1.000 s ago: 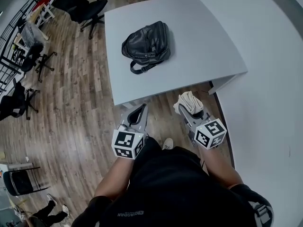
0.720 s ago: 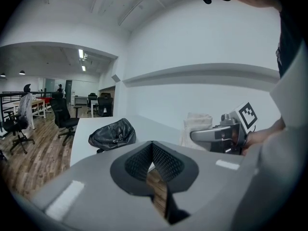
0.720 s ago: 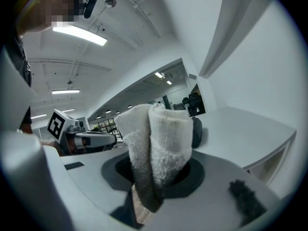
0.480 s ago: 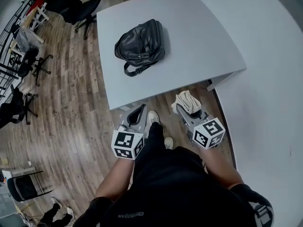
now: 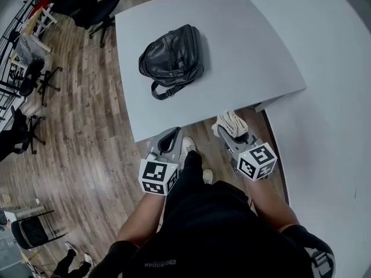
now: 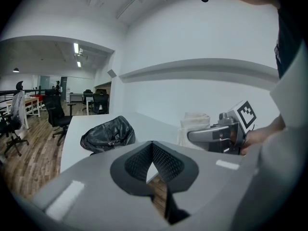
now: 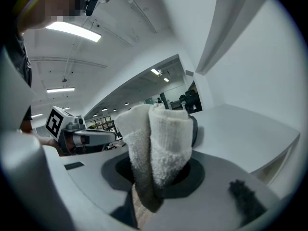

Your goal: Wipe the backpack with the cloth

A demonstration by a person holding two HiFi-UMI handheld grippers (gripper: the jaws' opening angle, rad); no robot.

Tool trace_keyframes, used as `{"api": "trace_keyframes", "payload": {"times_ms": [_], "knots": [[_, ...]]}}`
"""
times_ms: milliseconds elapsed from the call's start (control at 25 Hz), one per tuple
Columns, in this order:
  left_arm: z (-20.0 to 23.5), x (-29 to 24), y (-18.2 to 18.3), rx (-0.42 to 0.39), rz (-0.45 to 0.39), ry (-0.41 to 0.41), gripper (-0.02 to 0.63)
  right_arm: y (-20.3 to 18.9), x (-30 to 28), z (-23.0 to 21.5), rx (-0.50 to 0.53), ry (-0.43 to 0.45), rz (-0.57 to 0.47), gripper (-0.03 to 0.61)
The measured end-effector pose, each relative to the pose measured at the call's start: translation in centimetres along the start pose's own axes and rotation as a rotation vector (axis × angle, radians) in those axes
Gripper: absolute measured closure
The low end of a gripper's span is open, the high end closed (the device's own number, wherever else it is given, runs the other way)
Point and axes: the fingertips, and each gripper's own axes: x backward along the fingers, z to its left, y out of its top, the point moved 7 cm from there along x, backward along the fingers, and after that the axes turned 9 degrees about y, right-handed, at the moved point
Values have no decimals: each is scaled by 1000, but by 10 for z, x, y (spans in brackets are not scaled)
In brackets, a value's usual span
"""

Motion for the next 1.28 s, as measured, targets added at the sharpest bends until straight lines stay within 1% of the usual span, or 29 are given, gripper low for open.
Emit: {"api": "trace_keyframes", "payload": {"times_ms": [240,400,600,720,1000,1280], "knots": [[22,-30,1,14,21,-5,609,7,-31,-24,2,-6,21,468],[35,-53,0,25,51,-18,609,12,-52,-43,-5,-17,32,468],[49,-82,4,-5,71,-39,608,21,-73,-66,-9,-40,43,468],[60,-100,11,-2,72,-52,609,28,-87,-81,-4,-57,61,468],[96,-136,26,-20,93,-57,609,52,-125,-110,69,-95,94,468],[121,-164,34,-56,98,-83,609,77,-152,-134,131,-153,97,468]]}}
